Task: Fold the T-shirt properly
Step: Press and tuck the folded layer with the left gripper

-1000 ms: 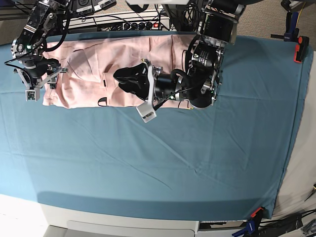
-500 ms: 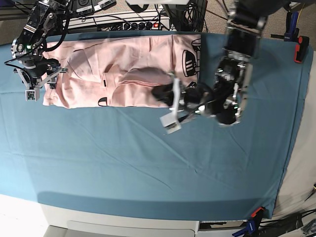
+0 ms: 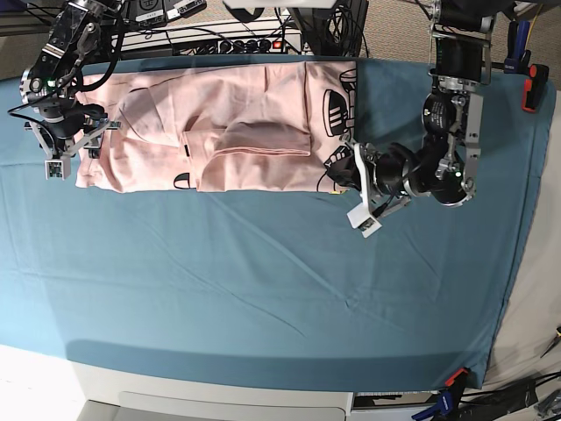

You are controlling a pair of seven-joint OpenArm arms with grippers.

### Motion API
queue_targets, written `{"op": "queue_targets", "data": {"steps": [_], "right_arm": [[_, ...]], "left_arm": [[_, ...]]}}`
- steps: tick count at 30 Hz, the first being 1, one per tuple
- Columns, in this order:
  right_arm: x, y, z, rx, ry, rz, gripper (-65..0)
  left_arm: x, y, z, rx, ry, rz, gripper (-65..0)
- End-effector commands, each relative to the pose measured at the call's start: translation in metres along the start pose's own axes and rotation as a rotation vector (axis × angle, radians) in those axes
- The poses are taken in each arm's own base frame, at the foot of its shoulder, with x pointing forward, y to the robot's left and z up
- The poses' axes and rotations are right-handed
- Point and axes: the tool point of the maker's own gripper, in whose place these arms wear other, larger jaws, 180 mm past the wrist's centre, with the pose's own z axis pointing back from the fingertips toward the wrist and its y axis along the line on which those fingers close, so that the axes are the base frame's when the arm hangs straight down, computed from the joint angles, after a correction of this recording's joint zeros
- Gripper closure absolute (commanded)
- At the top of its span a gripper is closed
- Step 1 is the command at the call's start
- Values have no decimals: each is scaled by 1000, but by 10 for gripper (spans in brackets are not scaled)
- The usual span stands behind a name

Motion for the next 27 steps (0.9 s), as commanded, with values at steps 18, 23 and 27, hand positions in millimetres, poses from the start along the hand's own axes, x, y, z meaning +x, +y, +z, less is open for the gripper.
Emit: {"op": "queue_targets", "data": {"steps": [18,23,27], "right_arm": [[19,0,4,15,-77,-12,-294],[19,0,4,15,-77,-11,-294],[19,-1,4,15,-76,-11,-294]], "left_arm": [[11,-51,-29,-106,-89,52,0],[2,-85,-48,-172,-38,20,0],[-4,-113,-60,-236,-4,-2,0]]}}
